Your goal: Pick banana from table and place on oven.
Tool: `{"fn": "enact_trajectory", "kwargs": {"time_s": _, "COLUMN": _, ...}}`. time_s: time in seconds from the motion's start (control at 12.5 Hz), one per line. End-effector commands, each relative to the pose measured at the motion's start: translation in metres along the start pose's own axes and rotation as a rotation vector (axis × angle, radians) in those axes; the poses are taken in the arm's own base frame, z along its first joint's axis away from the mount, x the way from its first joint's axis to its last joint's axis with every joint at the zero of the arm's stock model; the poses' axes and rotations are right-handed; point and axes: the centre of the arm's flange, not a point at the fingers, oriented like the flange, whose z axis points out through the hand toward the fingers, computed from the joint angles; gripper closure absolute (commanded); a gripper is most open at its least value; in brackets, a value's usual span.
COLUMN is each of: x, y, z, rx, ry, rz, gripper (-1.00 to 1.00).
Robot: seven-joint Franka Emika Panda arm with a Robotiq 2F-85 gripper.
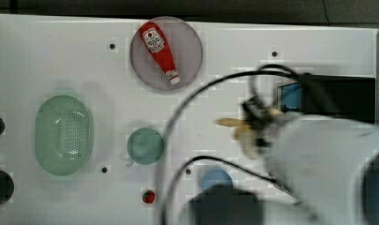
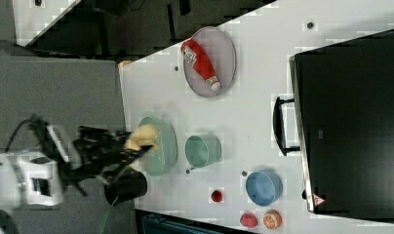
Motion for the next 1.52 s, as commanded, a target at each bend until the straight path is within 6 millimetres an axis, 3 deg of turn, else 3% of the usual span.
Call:
{"fn": "enact_trajectory", "kwargs": {"time_s": 0.08, "x": 0.079, "y": 0.066, "z": 0.073, "rx": -0.104, "ry": -0.065, "rz": -0.059, "gripper": 0.43}}
{"fn": "enact_trajectory", "kwargs": {"time_s": 0.32, "x": 0.141, "y": 0.114, "z": 0.113, "rx": -0.106, "ry": 0.013, "rz": -0.189, "gripper": 0.43}}
{"fn": "enact_trajectory", "kwargs": {"time_s": 0.48, "x": 0.17, "y": 0.138, "z": 0.141, "rx": -0.147, "ry": 0.042, "rz": -0.255, "gripper": 0.43}}
{"fn": "enact_trajectory", "kwargs": {"time_s": 0.72, "x": 0.193, "y": 0.148, "z": 0.167, "rx": -0.201, "ry": 0.032, "rz": -0.34, "gripper": 0.43}}
{"fn": "enact_trajectory", "kwargs": {"time_s": 0.88, "x": 0.198, "y": 0.153, "z": 0.182, "rx": -0.211, "ry": 0.009, "rz": -0.378, "gripper": 0.13}}
{"fn": "enact_trajectory", "kwargs": {"time_s": 1.28, "x": 0.2, "y": 0.152, "z": 0.181, "rx": -0.21, "ry": 0.021, "rz": -0.384, "gripper": -0.98}}
{"fn": "enact_trajectory", "kwargs": {"time_s": 1.52, "x": 0.185, "y": 0.127, "z": 0.144, "rx": -0.169, "ry": 0.043, "rz": -0.43, "gripper": -1.0}}
